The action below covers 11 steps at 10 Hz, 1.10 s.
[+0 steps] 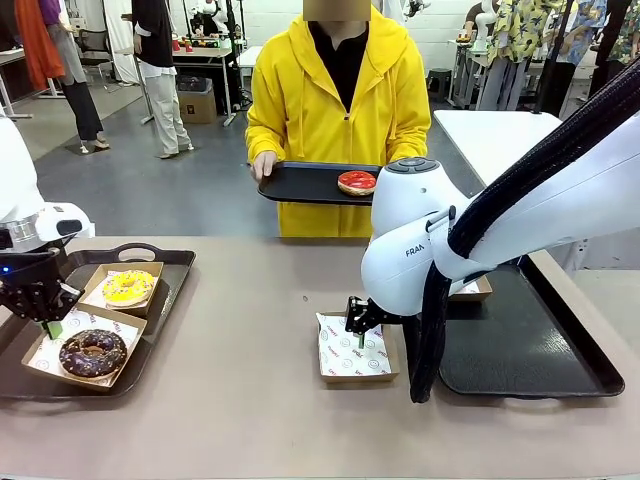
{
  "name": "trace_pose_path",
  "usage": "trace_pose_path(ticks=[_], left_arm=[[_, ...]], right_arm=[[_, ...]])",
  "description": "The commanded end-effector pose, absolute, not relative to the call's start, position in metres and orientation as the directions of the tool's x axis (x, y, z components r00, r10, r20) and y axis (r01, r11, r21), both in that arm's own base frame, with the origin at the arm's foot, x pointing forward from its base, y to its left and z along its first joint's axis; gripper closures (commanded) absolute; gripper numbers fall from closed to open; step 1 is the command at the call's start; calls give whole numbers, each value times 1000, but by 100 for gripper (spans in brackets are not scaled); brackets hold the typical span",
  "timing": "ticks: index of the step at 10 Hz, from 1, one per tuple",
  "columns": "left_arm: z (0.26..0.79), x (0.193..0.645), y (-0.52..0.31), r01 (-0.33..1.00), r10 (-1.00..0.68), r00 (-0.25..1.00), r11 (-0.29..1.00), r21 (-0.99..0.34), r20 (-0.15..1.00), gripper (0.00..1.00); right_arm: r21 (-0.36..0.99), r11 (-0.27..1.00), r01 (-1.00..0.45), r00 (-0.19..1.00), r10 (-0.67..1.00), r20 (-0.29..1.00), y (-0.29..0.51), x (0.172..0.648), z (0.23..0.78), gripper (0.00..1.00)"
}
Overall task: Individually package the donuts and arrange them on the tray.
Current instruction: Place the picked Paper togo box on the Handle tray while simultaneously picking up another Paper togo box from the table with the other hand.
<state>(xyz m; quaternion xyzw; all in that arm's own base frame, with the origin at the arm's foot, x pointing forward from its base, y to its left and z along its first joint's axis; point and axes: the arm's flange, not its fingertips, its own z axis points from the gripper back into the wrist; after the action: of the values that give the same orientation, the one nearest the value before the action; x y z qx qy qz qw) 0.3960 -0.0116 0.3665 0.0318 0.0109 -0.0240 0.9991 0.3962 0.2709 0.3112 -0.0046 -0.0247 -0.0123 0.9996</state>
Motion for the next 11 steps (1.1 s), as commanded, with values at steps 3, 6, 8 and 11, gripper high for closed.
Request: trace_pose_path(ticks=[3,6,8,11], left_arm=[[366,401,-12,21,-21,1000,996,83,-3,6],[367,399,-11,16,-16,1000,997,77,1,0],[369,399,-10,12,-12,1000,997,70,5,0],[371,398,-8,9,-9,1000,998,57,6,0]], right_arm=[[-14,999,29,995,-27,98,272,394,302,83],[-12,999,33,994,-32,100,273,393,302,100],[-11,999,36,994,-35,102,273,393,302,100],[-13,999,41,994,-39,101,274,394,302,100]])
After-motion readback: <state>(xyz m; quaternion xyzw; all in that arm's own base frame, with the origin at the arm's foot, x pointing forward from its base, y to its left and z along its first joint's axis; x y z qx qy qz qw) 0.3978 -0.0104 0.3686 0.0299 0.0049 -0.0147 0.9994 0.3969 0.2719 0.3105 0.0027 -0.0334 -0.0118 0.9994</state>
